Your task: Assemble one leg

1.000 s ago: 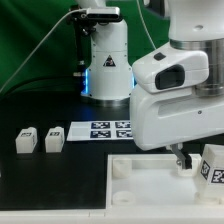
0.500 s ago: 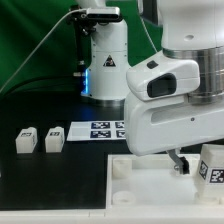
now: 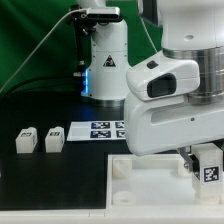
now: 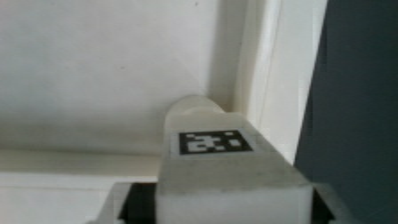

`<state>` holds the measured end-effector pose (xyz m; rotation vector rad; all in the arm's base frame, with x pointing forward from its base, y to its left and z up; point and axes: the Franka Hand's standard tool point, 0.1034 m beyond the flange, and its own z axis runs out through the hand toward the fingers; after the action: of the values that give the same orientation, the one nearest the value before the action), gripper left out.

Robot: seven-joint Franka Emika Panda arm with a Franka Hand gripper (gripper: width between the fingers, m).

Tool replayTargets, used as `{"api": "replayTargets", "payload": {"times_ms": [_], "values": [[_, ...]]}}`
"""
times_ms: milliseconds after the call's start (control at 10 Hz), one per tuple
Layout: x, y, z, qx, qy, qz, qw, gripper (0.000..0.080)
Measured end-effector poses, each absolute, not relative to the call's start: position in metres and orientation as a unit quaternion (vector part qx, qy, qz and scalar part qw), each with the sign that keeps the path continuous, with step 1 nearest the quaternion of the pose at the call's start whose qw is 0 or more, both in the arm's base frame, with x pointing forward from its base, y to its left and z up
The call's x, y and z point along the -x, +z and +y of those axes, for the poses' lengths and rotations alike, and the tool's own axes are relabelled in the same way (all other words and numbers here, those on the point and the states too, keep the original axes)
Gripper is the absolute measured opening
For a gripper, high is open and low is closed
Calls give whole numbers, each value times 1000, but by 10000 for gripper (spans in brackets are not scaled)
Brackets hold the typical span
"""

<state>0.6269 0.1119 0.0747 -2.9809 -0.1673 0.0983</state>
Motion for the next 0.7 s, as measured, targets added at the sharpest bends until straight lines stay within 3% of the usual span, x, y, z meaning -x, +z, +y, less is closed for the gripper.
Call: {"api": "replayTargets", "payload": {"times_ms": [200, 600, 700], "values": [[-628, 74, 113, 996, 30, -18, 76, 291], [-630, 73, 108, 933, 65, 339, 103, 294], [-631, 73, 108, 919, 68, 375, 101, 294]]}}
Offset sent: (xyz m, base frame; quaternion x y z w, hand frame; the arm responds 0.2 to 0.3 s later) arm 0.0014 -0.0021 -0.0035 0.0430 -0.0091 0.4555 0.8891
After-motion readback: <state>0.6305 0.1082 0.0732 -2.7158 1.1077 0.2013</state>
